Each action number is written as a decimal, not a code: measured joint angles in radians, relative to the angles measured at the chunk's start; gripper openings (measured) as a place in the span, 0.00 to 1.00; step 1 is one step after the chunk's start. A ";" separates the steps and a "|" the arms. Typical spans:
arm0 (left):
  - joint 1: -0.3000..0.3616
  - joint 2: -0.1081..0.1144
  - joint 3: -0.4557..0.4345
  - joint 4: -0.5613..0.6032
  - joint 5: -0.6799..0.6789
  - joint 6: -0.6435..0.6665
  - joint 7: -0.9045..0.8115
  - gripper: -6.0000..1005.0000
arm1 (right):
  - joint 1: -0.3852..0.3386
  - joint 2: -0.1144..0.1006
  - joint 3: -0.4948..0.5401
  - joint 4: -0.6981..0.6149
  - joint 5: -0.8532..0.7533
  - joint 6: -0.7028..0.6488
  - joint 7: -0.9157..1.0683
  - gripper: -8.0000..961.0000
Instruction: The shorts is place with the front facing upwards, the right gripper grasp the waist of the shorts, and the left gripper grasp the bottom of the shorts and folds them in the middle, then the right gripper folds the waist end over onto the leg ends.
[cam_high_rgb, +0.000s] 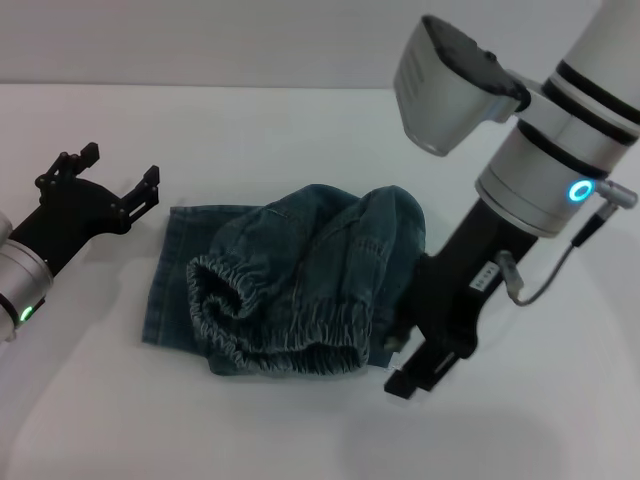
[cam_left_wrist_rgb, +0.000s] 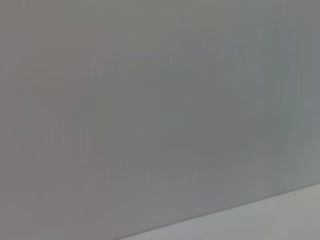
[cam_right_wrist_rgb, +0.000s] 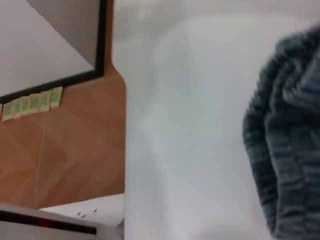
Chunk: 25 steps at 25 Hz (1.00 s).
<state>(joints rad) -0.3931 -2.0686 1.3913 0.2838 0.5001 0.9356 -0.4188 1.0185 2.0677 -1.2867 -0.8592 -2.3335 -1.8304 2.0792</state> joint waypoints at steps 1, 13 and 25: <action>-0.001 0.000 0.000 0.000 0.000 0.000 0.000 0.84 | 0.000 0.000 0.000 0.000 0.000 0.000 0.000 0.54; 0.005 -0.002 0.000 0.000 0.000 0.007 -0.009 0.84 | -0.007 0.005 -0.020 0.120 -0.015 0.077 -0.008 0.54; 0.008 -0.005 0.002 -0.010 0.000 0.011 -0.011 0.84 | -0.003 0.010 -0.050 0.170 -0.003 0.144 -0.017 0.54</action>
<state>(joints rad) -0.3853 -2.0733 1.3929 0.2734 0.5001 0.9464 -0.4296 1.0154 2.0776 -1.3368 -0.6894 -2.3364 -1.6863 2.0623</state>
